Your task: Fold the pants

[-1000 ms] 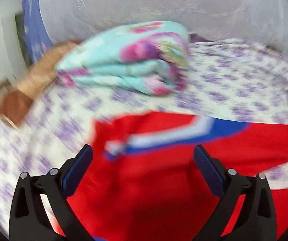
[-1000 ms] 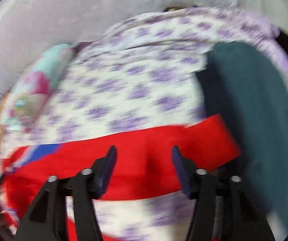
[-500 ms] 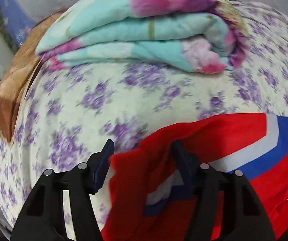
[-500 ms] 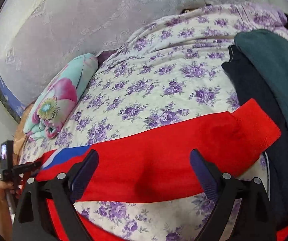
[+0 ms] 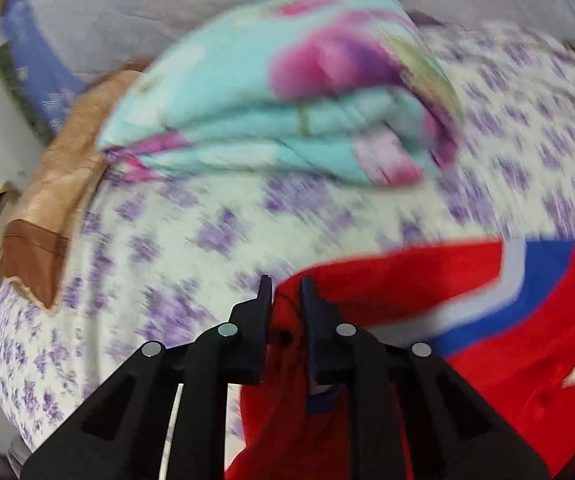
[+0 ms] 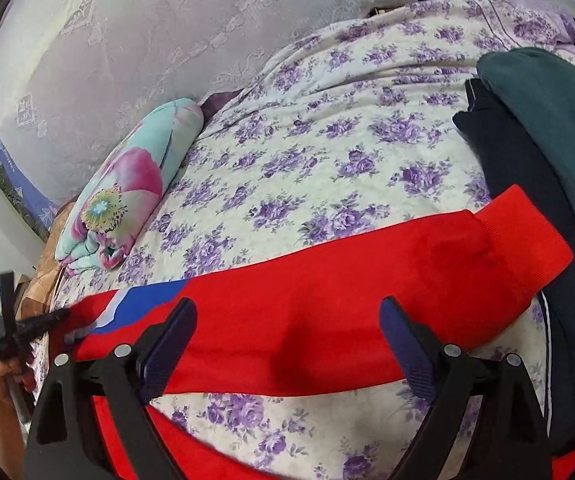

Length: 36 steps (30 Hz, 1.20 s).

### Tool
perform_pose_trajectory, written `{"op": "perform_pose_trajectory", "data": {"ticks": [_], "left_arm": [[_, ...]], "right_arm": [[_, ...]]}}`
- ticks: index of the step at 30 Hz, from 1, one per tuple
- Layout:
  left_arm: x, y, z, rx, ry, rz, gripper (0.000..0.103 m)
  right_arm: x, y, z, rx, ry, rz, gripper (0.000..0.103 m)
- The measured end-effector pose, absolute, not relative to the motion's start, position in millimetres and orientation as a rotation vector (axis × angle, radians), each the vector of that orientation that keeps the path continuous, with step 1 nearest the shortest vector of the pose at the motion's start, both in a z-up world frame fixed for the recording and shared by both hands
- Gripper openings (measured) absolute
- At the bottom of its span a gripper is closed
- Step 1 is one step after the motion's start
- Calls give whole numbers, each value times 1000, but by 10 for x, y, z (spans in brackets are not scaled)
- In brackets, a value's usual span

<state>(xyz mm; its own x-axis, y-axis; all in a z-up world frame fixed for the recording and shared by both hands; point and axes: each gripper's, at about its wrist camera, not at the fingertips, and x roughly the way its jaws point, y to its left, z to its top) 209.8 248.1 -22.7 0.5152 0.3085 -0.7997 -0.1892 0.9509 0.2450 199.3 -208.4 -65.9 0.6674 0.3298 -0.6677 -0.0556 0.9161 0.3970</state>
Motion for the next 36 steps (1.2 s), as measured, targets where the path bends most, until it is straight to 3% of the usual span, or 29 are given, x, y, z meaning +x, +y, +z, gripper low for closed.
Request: {"op": "perform_pose_trajectory", "data": {"ticks": [4, 9, 10, 12, 15, 20, 22, 24, 26, 27, 32, 36], "left_arm": [[2291, 2786, -322, 31, 1006, 439, 13], [2371, 2966, -528, 163, 1009, 702, 17], [2335, 2984, -474, 148, 993, 714, 22], [2189, 2984, -299, 53, 954, 672, 46], [1950, 2717, -77, 45, 902, 577, 67], [1632, 1975, -105, 119, 893, 385, 84], [1576, 1821, -245, 66, 911, 348, 85], [1585, 1781, -436, -31, 954, 308, 85], [1633, 1672, -619, -81, 992, 277, 85], [1624, 1612, -672, -84, 992, 271, 85], [1549, 1330, -792, 70, 961, 278, 85], [1536, 1438, -868, 37, 987, 241, 85]], "right_arm": [[2017, -2095, -690, 350, 821, 216, 94], [2081, -2261, -780, 389, 853, 160, 94], [2086, -2278, -783, 390, 852, 156, 95], [2091, -2276, -796, 377, 852, 143, 95], [2092, -2164, -818, 317, 866, 151, 95], [2165, -2022, -655, 123, 813, 79, 95], [2281, -2086, -613, 125, 828, 38, 95], [2448, -1979, -609, 79, 873, 99, 84], [2595, -1742, -677, -7, 930, 189, 58], [2657, -1601, -735, -44, 962, 243, 53], [2776, -977, -844, -233, 899, 379, 55], [2981, -696, -957, -291, 926, 437, 55]]}}
